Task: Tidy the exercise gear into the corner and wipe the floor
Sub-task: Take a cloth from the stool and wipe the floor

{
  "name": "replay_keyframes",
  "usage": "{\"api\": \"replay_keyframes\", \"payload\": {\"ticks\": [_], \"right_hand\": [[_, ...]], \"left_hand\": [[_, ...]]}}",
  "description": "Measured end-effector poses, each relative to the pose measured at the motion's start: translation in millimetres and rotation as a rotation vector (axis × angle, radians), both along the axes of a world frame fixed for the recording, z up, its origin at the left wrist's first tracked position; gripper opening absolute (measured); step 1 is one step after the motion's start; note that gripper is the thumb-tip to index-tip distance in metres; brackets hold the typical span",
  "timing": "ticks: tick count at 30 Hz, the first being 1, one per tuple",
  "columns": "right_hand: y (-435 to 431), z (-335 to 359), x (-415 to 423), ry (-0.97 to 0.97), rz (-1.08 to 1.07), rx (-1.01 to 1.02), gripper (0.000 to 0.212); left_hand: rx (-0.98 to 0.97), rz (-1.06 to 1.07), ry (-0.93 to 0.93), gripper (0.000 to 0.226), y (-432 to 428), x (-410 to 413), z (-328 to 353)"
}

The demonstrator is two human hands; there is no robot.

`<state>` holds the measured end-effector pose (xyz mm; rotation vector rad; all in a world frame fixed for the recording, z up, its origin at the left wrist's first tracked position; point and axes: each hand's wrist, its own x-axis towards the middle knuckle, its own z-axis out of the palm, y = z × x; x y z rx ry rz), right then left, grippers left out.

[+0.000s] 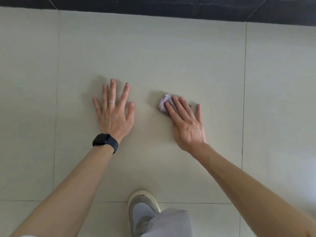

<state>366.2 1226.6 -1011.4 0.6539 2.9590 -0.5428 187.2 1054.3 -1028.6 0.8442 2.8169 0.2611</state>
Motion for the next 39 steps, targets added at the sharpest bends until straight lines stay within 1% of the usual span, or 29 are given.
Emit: {"api": "replay_keyframes", "payload": {"ticks": [1, 2, 4, 5, 6, 7, 8, 11, 12, 13, 14, 15, 18, 19, 20, 21, 22, 25, 26, 27, 28, 29, 30, 33, 34, 35, 36, 38, 39], "right_hand": [[-13, -2, -3, 0.01, 0.003, -0.003, 0.074], [-27, -6, 0, 0.027, 0.117, 0.001, 0.073], [-38, -11, 7, 0.043, 0.508, 0.014, 0.072], [-28, -12, 2, 0.046, 0.657, 0.027, 0.073], [-12, -13, -9, 0.048, 0.717, 0.052, 0.074], [4, -14, -23, 0.045, 0.665, 0.082, 0.075], [19, -14, -38, 0.029, 0.497, 0.102, 0.077], [63, -10, -80, -0.046, -0.281, 0.042, 0.074], [68, -9, -89, -0.048, -0.452, 0.024, 0.073], [65, -9, -95, -0.044, -0.53, 0.022, 0.072], [58, -10, -97, -0.033, -0.527, 0.019, 0.072], [48, -10, -97, -0.018, -0.437, 0.011, 0.072], [30, -9, -93, -0.013, 0.17, 0.03, 0.075], [40, -9, -98, -0.012, 0.314, 0.049, 0.075], [54, -8, -104, -0.016, 0.344, 0.066, 0.075], [68, -8, -113, -0.031, 0.253, 0.076, 0.074], [83, -8, -125, -0.04, 0.058, 0.063, 0.073], [115, -9, -183, 0.005, -0.704, -0.01, 0.066], [115, -10, -208, 0.013, -0.871, -0.041, 0.064], [109, -13, -231, 0.012, -0.959, -0.055, 0.063], [98, -13, -250, 0.01, -0.967, -0.036, 0.062], [85, -13, -262, 0.012, -0.889, -0.007, 0.062], [70, -12, -266, 0.006, -0.721, 0.014, 0.062], [48, -5, -243, -0.07, 0.039, -0.009, 0.063], [56, -4, -230, -0.083, 0.168, 0.006, 0.065], [69, -5, -222, -0.078, 0.162, 0.023, 0.066], [81, -6, -220, -0.06, 0.032, 0.032, 0.065], [93, -10, -225, -0.021, -0.423, 0.002, 0.066], [88, -11, -234, -0.002, -0.573, -0.012, 0.066]], "left_hand": [[-0.011, 0.017, 0.012, 0.058, -4, -12, 1], [-0.028, 0.03, 0.014, 0.059, -7, -24, 1], [-0.059, 0.045, -0.011, 0.061, -10, -46, 2], [-0.068, 0.052, -0.021, 0.061, -11, -55, 1], [-0.075, 0.063, -0.026, 0.061, -10, -62, 0], [-0.079, 0.075, -0.029, 0.061, -10, -68, -1], [-0.08, 0.087, -0.032, 0.061, -12, -73, -2], [-0.078, 0.117, -0.006, 0.061, -14, -94, -4], [-0.074, 0.128, -0.003, 0.062, -15, -103, -4], [-0.066, 0.133, -0.002, 0.062, -15, -111, -5], [-0.058, 0.133, -0.001, 0.062, -14, -118, -7], [-0.05, 0.136, -0.006, 0.063, -12, -123, -8], [-0.041, 0.135, -0.024, 0.065, -5, -129, -8], [-0.044, 0.131, -0.029, 0.065, -3, -130, -8], [-0.057, 0.127, -0.031, 0.064, -4, -130, -8], [-0.068, 0.13, -0.031, 0.064, -5, -129, -8], [-0.073, 0.136, -0.031, 0.064, -6, -130, -9], [-0.07, 0.137, -0.027, 0.064, -7, -131, -12], [-0.065, 0.136, -0.021, 0.065, -7, -130, -12], [-0.062, 0.135, -0.019, 0.066, -7, -130, -12], [-0.061, 0.131, -0.02, 0.066, -6, -130, -12], [-0.06, 0.129, -0.023, 0.067, -5, -130, -12], [-0.056, 0.131, -0.026, 0.067, -5, -130, -12], [-0.054, 0.131, -0.039, 0.068, -7, -130, -8], [-0.053, 0.129, -0.041, 0.068, -7, -130, -8], [-0.05, 0.131, -0.036, 0.068, -7, -130, -8], [-0.05, 0.13, -0.031, 0.068, -7, -130, -8], [-0.054, 0.121, -0.015, 0.069, -5, -129, -10], [-0.058, 0.118, -0.006, 0.068, -4, -130, -11]]}}
